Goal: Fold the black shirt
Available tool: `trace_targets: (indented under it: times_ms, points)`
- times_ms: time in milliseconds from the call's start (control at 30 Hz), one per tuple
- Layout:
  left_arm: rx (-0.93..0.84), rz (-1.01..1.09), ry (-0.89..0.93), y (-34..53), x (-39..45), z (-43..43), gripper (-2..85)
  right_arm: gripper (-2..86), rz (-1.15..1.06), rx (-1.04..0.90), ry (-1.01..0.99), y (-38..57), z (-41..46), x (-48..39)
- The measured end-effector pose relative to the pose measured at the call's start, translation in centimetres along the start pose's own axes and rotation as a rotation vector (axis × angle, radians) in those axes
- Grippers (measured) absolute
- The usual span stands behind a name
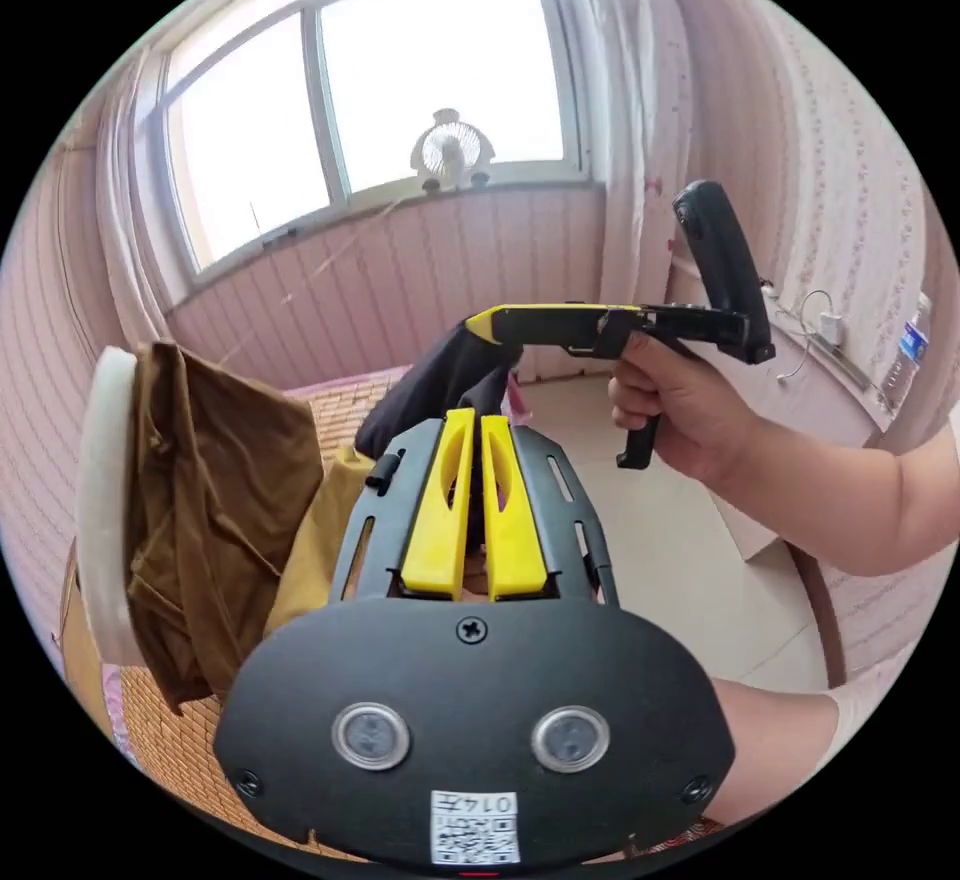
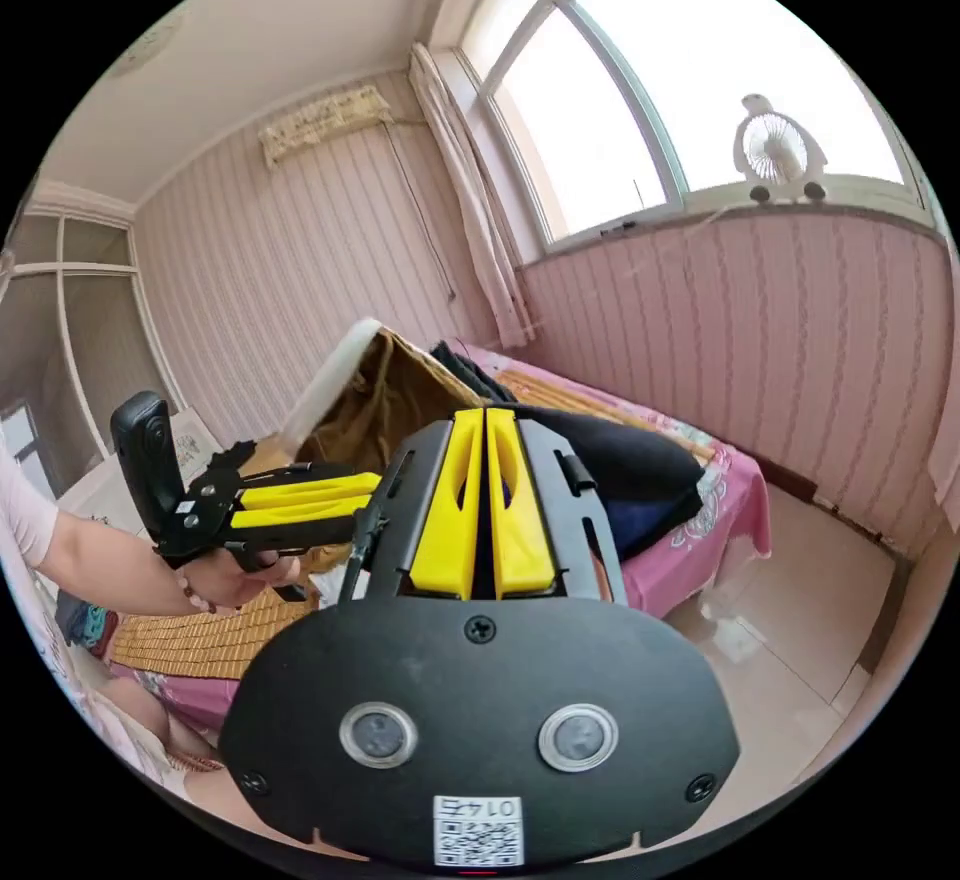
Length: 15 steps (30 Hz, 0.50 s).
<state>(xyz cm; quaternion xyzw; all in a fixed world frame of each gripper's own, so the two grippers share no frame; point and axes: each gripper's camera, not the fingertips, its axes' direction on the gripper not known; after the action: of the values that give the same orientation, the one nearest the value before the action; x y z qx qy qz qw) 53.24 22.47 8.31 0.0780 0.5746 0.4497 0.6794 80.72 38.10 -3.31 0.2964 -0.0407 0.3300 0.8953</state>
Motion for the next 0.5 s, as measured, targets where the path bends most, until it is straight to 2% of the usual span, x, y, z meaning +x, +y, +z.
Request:
trace_targets:
  times_ms: [67, 133, 167, 300, 367, 500]
  points:
    - [0.078, 0.037, -0.006, -0.8, 1.0, -3.3, -0.9, 0.1, -0.033, 0.048, -0.024, -1.2, -2.7, -2.6]
    - [0.087, 0.022, -0.007, -0.8, 1.6, -5.8, -1.0, 0.1, -0.094, 0.007, -0.028, -2.1, -3.7, -4.9]
    - [0.077, -0.039, -0.005, -0.3, 1.5, -7.5, -1.0, 0.1, -0.12, -0.029, -0.02, -2.2, -4.4, -6.6]
    - [0.087, -0.311, 0.059, 4.8, 0.5, -15.4, -1.0, 0.2, -0.111, -0.112, -0.222, -0.2, -6.8, -12.6]
    - [0.039, -0.406, 0.006, 7.5, -0.1, -19.2, -1.0, 0.2, -0.114, -0.196, -0.296, 1.7, -5.6, -15.9]
    - [-0.02, -0.568, -0.224, 12.3, -2.3, -29.6, -1.0, 0.1, -0.09, -0.329, -0.606, 4.7, 0.8, -26.6]
